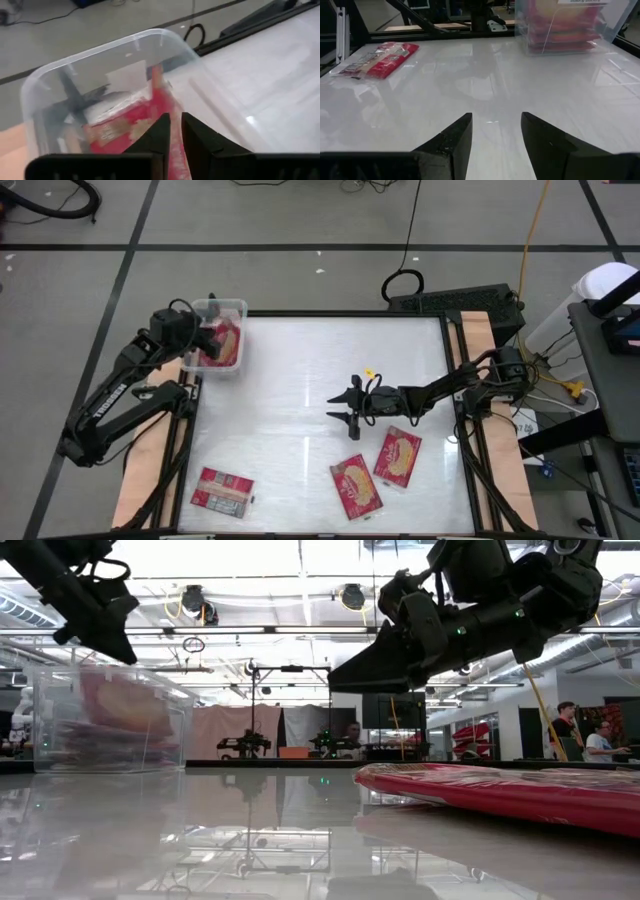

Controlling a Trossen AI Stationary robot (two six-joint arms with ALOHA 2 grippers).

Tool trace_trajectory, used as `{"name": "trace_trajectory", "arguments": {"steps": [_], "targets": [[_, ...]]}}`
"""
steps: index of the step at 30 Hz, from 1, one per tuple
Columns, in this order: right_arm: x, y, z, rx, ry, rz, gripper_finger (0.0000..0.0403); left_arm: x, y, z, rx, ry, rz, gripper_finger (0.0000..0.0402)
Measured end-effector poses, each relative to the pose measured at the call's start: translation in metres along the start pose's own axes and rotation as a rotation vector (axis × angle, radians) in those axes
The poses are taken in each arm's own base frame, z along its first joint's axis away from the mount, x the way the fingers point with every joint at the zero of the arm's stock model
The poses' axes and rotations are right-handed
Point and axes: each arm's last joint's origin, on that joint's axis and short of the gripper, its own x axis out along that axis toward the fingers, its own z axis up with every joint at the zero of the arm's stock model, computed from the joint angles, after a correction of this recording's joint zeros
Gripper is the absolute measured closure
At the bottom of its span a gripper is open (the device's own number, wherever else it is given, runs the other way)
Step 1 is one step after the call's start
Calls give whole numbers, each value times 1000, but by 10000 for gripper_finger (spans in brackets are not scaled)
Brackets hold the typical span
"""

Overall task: Sort popcorn bags into baskets
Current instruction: Stack the red popcorn pack into the bin

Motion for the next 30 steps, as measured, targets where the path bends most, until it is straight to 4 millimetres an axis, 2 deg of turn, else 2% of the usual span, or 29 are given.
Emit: {"name": "trace_trajectory", "arguments": {"steps": [5, 12, 16, 20, 26, 30], "targets": [[0, 0, 1, 4, -6, 1, 239, 6, 3, 0, 23, 31, 95, 348], [0, 0, 1, 10, -6, 1, 239, 8, 1, 1, 46, 42, 64, 322], [0, 0, -1, 45, 9, 1, 239, 3, -5, 2, 61, -1, -59, 320], [-1, 5, -3, 78, 31, 15, 239, -3, -18, 4, 97, -52, -284, 320], [-4, 22, -5, 176, 56, 130, 238, -9, -42, 3, 208, -59, -512, 321], [-6, 38, -6, 248, 78, 176, 238, -14, -55, 0, 259, -69, -570, 321]]}}
